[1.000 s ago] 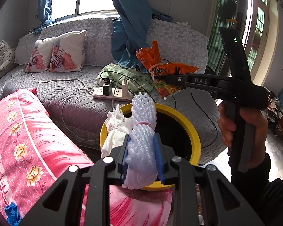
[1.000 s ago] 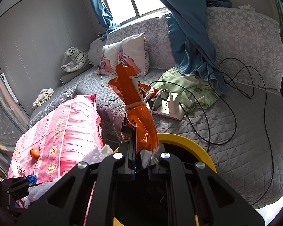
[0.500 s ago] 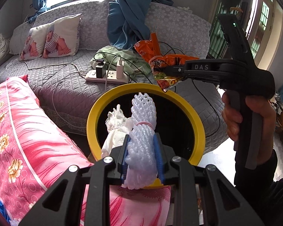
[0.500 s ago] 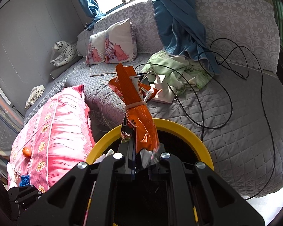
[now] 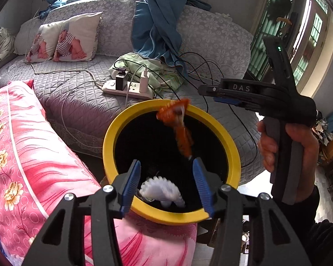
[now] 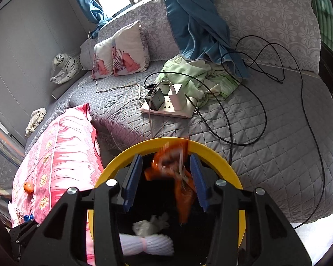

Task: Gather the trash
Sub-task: 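Open the left tool over the bin while the right tool opens too, then move both open tools back toward the remaining trash on the bed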

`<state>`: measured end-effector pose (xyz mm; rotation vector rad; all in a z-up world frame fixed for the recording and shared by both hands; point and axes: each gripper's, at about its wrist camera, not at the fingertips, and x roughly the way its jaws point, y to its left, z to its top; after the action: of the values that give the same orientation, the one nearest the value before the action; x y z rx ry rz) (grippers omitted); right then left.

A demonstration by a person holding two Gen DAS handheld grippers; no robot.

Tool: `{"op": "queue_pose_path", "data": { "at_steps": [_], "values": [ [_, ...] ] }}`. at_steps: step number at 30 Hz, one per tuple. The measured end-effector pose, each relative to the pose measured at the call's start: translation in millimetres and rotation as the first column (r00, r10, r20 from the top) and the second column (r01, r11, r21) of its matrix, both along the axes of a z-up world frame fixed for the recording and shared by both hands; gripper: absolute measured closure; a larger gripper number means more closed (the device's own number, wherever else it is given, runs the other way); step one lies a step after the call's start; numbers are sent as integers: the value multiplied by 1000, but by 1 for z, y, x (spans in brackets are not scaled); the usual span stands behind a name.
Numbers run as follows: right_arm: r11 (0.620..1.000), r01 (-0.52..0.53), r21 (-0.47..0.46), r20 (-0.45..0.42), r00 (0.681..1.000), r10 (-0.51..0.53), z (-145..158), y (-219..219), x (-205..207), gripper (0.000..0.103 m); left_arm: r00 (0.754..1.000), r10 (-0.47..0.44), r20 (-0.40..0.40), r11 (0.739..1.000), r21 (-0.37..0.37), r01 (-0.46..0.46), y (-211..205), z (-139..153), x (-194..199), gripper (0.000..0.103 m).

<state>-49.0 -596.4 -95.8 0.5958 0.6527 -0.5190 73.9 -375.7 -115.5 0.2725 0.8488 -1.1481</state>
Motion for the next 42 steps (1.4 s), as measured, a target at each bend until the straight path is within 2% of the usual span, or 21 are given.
{"op": "queue_pose_path", "data": {
  "at_steps": [8,14,20,22,24,32,42],
  "values": [
    [1000,-3,-10,17,1000,3,7,4,-2,60,998,63,-31,997,-40,-65,15,9,17,56],
    [999,-32,-22,39,999,33,18,15,0,60,992,123,0,990,-69,-123,34,27,28,56],
    [994,-105,-44,63,992,107,33,40,12,60,980,193,35,976,-109,-189,72,54,42,56],
    [989,-140,-51,70,987,144,39,52,19,60,972,230,56,967,-123,-221,89,64,46,49],
    [982,-175,-64,73,981,179,45,66,27,60,962,262,72,959,-133,-251,107,71,51,49],
    [942,-319,-104,65,943,326,59,125,63,59,904,408,124,908,-157,-388,190,89,67,49],
    [853,-509,-118,35,856,516,60,205,102,59,791,597,135,800,-165,-576,302,89,76,49]
  ]
}}
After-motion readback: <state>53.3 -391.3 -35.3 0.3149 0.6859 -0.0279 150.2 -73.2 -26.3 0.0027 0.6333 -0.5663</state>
